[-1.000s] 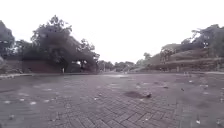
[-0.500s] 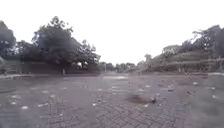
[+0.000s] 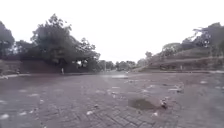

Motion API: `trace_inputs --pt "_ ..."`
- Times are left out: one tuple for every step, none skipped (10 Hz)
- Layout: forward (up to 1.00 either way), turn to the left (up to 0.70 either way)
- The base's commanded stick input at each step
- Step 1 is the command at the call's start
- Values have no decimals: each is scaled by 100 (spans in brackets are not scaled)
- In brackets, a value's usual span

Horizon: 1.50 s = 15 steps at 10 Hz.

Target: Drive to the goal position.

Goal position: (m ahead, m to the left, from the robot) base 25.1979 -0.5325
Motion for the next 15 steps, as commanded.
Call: trace_inputs --pt "0 70" --pt "0 70" --pt "0 70" --pt "0 70" --pt "0 70" --pt "0 70" --pt "0 70" --pt "0 70" --pt "0 41" --pt "0 0" --pt "0 0" --pt "0 0" --pt "0 0" --pt "0 0" --pt "0 0"
